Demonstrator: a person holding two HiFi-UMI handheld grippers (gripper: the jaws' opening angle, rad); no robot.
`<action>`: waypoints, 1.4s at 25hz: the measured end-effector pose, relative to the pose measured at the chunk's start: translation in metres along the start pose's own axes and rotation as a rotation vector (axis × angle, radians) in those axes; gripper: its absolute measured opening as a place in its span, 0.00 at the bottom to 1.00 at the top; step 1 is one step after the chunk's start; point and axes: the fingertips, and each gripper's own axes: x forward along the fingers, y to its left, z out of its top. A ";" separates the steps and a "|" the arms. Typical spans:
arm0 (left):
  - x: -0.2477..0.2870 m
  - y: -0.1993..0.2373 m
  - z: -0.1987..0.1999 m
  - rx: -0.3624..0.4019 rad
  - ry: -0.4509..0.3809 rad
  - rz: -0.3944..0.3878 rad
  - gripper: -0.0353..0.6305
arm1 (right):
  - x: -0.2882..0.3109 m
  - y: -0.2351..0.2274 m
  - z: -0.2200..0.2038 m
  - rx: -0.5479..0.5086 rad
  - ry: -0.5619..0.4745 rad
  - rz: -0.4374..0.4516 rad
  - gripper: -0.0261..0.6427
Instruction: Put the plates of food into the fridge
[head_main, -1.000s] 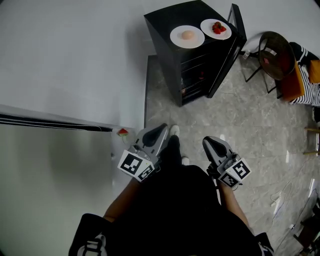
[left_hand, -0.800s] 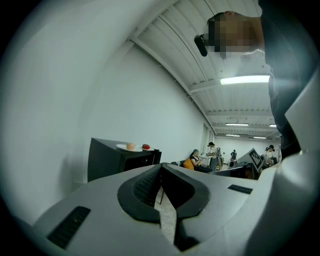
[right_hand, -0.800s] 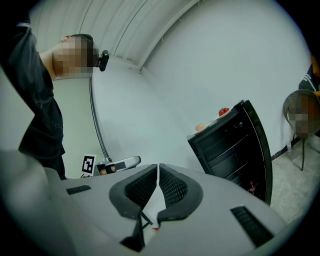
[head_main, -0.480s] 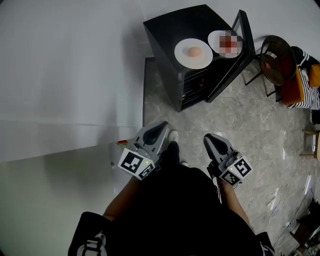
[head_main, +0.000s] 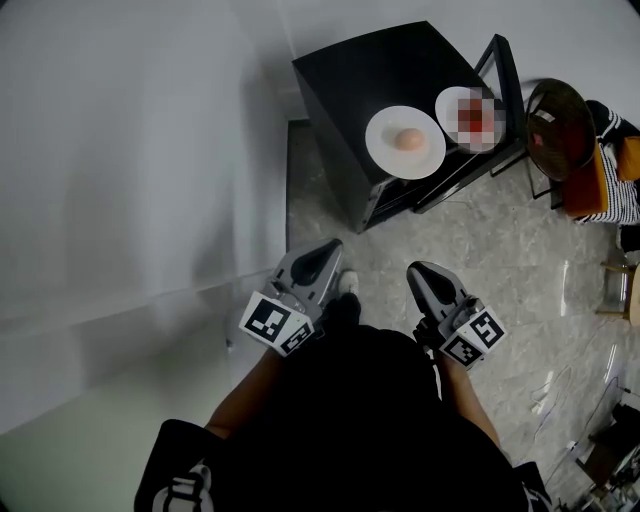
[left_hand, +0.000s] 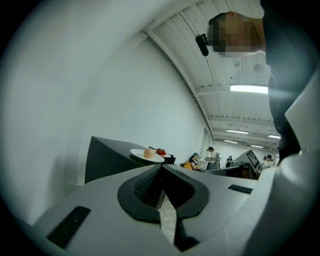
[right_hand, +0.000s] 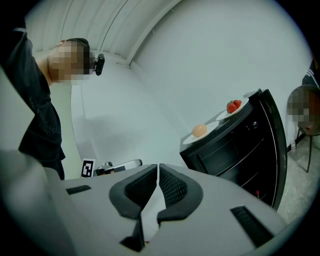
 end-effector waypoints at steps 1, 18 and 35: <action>0.003 0.004 0.001 -0.001 0.000 -0.003 0.09 | 0.004 -0.003 0.001 0.003 -0.002 -0.005 0.09; 0.046 0.034 0.018 0.012 0.005 0.010 0.09 | 0.046 -0.072 0.040 0.197 -0.079 -0.050 0.09; 0.073 0.041 0.025 0.033 0.012 0.097 0.09 | 0.077 -0.118 0.052 0.534 -0.137 0.025 0.19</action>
